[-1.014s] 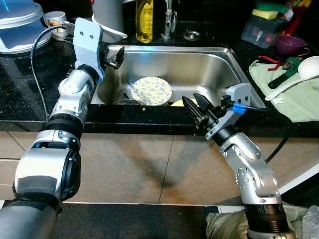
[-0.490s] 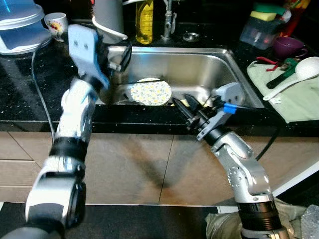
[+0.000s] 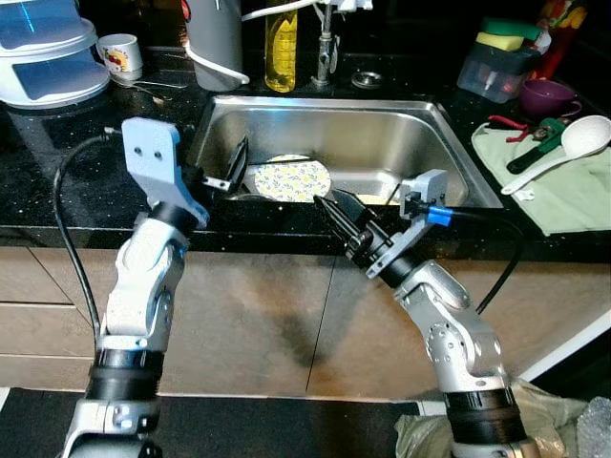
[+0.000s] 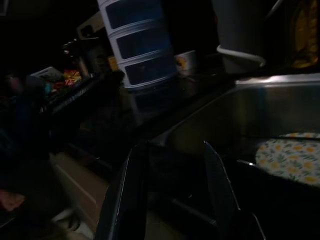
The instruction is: Kitchen organization
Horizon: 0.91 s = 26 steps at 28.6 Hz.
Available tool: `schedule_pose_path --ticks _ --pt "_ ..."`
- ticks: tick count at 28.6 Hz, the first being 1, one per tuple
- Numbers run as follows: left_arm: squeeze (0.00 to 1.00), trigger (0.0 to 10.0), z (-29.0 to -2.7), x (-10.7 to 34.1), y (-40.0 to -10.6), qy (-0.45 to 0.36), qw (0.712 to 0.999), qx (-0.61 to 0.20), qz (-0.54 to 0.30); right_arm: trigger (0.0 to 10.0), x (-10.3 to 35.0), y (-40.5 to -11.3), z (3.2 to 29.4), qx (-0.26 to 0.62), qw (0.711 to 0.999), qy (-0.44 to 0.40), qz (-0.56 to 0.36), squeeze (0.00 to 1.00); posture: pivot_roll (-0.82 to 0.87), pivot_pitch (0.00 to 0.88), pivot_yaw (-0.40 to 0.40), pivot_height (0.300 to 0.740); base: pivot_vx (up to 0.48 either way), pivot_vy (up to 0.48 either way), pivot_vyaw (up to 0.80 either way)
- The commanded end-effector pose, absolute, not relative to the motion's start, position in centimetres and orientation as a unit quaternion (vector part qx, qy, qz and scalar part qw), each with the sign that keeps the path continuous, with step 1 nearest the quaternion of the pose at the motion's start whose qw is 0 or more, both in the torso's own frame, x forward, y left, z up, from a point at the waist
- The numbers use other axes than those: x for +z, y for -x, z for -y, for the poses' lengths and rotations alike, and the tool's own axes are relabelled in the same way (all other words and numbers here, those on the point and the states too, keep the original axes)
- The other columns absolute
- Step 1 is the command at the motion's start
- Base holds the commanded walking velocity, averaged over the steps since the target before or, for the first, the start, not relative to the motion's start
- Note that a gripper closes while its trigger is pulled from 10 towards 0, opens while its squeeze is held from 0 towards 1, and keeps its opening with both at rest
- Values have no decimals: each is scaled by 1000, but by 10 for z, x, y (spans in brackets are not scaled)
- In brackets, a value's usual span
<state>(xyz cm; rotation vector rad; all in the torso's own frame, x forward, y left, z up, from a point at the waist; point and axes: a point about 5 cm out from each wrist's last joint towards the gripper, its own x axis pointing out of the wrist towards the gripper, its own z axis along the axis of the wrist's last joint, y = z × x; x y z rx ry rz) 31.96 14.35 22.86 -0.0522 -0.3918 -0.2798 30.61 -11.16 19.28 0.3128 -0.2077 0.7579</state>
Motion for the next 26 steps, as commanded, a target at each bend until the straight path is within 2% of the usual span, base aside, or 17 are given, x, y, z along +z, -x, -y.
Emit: schedule_pose_path --ticks 1,5,8,13,20,26 --pt "0 10000 -137 225 -315 21 973 -144 180 10000 188 -306 113 367 913 -152 97 0 69 28 -32 740 0 0 0" --pt "0 10000 -134 220 -310 23 975 -146 168 10000 183 -308 118 355 922 -129 87 0 67 30 -31 740 0 0 0" --pt "0 10000 -137 208 -305 18 979 -143 146 10000 171 -315 132 316 943 -89 64 0 66 30 -31 740 0 0 0" --pt "0 10000 -138 199 -300 22 981 -150 122 10000 165 -319 144 292 953 -66 52 0 65 33 -32 740 0 0 0" --pt "0 10000 -135 199 -298 16 979 -164 116 10000 164 -319 144 297 953 -48 49 0 63 34 -36 740 0 0 0" --pt "0 10000 -131 195 -291 19 976 -188 112 10000 159 -319 156 307 950 -49 41 0 65 37 -39 740 400 0 0"
